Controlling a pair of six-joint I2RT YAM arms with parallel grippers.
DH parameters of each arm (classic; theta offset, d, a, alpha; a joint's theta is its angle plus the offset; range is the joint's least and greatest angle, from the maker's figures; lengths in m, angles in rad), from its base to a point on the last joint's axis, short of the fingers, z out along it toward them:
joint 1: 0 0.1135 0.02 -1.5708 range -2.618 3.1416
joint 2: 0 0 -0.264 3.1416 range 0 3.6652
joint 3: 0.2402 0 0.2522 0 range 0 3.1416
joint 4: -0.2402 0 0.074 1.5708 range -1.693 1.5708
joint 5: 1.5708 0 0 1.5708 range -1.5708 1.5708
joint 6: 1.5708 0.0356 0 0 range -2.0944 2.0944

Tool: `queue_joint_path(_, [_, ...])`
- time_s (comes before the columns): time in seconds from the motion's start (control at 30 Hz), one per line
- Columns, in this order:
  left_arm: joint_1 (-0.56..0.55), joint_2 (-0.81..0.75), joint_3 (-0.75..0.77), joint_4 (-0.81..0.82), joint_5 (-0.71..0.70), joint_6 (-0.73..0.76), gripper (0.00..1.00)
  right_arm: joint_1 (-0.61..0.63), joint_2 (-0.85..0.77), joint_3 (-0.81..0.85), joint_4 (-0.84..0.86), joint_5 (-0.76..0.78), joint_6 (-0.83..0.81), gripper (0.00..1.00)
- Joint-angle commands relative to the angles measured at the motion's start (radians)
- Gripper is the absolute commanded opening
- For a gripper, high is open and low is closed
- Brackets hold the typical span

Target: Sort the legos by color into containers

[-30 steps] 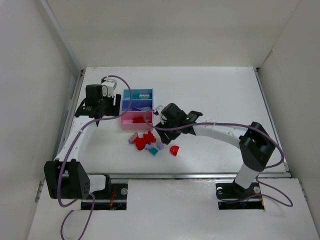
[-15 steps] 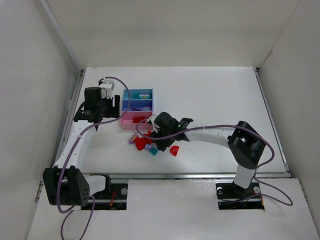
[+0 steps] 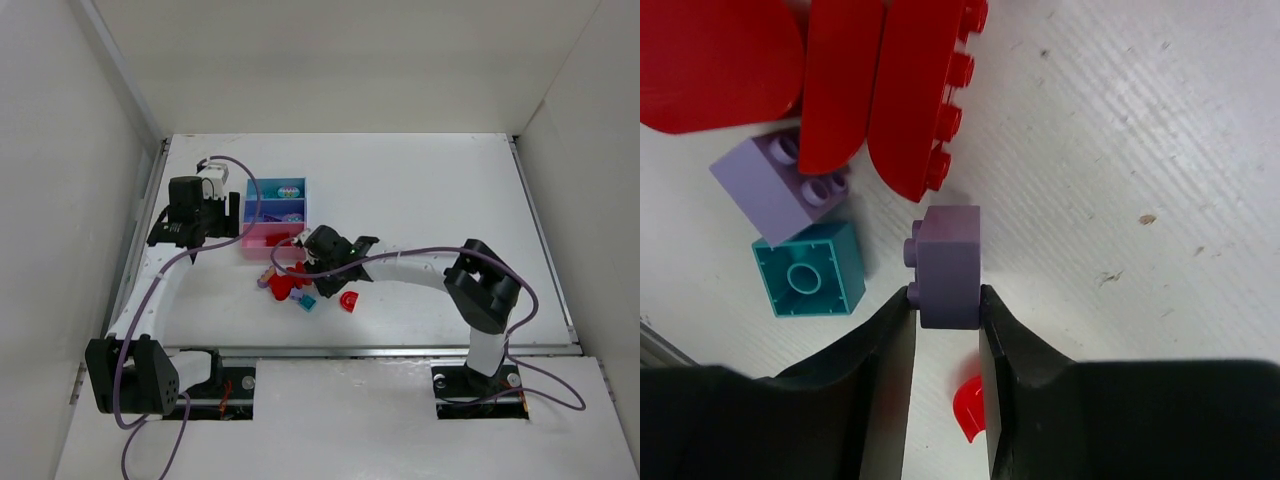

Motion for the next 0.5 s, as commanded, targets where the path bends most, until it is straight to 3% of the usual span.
queue_joint_path(0.0, [0.004, -0.033, -0.010, 0.029, -0.002, -0.013, 0.68, -0.001, -0.059, 0.081, 0.013, 0.067, 0.009, 0.00])
queue_joint_path(0.27, [0.013, -0.023, -0.019, 0.038, -0.002, -0.013, 0.68, -0.001, -0.122, 0.269, -0.041, 0.211, 0.000, 0.00])
queue_joint_path(0.47, [0.013, -0.014, -0.019, 0.038, -0.020, -0.013, 0.69, -0.044, 0.125, 0.631, -0.109, 0.184, -0.072, 0.00])
